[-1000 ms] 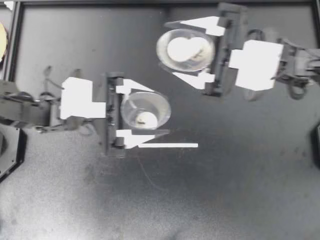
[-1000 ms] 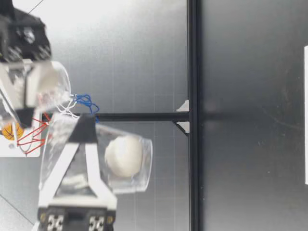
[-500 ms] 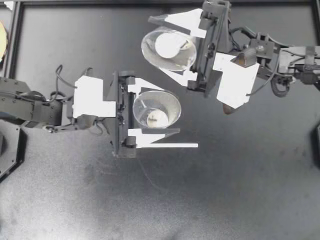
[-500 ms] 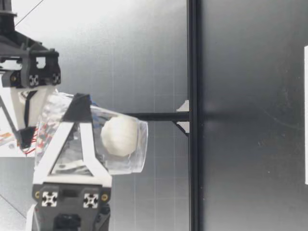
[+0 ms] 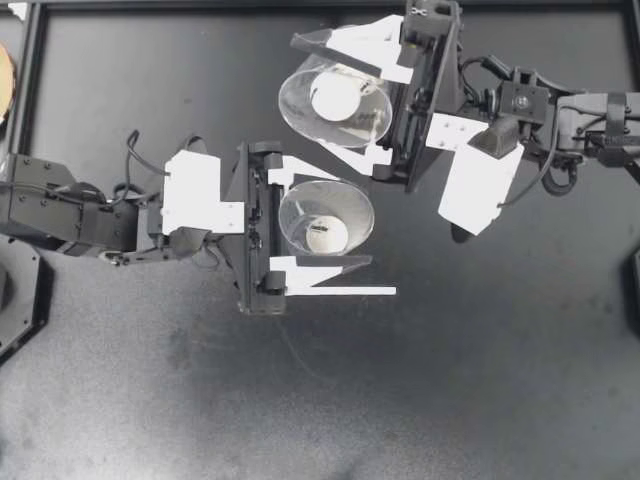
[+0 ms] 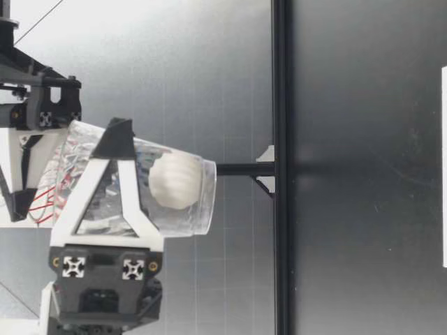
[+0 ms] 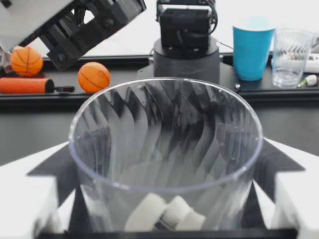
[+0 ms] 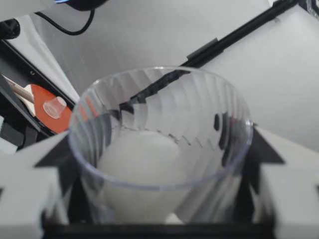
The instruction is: Transfer one of the two balls in the right glass into the left glass, then transfer it back to the right glass.
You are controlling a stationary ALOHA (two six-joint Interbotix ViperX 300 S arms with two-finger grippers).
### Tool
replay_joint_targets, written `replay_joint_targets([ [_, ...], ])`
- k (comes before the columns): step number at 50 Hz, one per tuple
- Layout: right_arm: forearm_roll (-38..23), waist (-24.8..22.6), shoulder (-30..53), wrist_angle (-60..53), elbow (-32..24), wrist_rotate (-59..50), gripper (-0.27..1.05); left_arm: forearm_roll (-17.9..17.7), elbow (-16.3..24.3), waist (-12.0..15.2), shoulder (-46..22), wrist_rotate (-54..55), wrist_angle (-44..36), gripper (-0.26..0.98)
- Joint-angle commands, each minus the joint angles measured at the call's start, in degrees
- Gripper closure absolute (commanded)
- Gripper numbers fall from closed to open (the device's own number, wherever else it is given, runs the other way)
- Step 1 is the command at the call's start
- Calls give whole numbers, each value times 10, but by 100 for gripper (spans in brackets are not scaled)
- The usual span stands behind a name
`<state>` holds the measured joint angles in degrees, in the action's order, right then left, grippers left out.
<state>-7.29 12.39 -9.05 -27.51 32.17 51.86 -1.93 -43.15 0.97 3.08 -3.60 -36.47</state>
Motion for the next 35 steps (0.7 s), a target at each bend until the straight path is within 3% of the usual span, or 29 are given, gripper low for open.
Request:
replay_joint_targets([
  [1, -11, 4, -5, -8, -18, -1, 31, 0, 14, 2, 7, 0, -4, 5],
  [10, -38, 4, -5, -7, -18, 27, 31, 0, 14, 2, 8, 1, -4, 5],
  [22, -33, 4, -4, -9, -16, 114, 31, -1, 13, 1, 12, 1, -4, 5],
  [35, -33, 4, 3, -11, -11, 127, 31, -1, 14, -3, 17, 0, -4, 5],
])
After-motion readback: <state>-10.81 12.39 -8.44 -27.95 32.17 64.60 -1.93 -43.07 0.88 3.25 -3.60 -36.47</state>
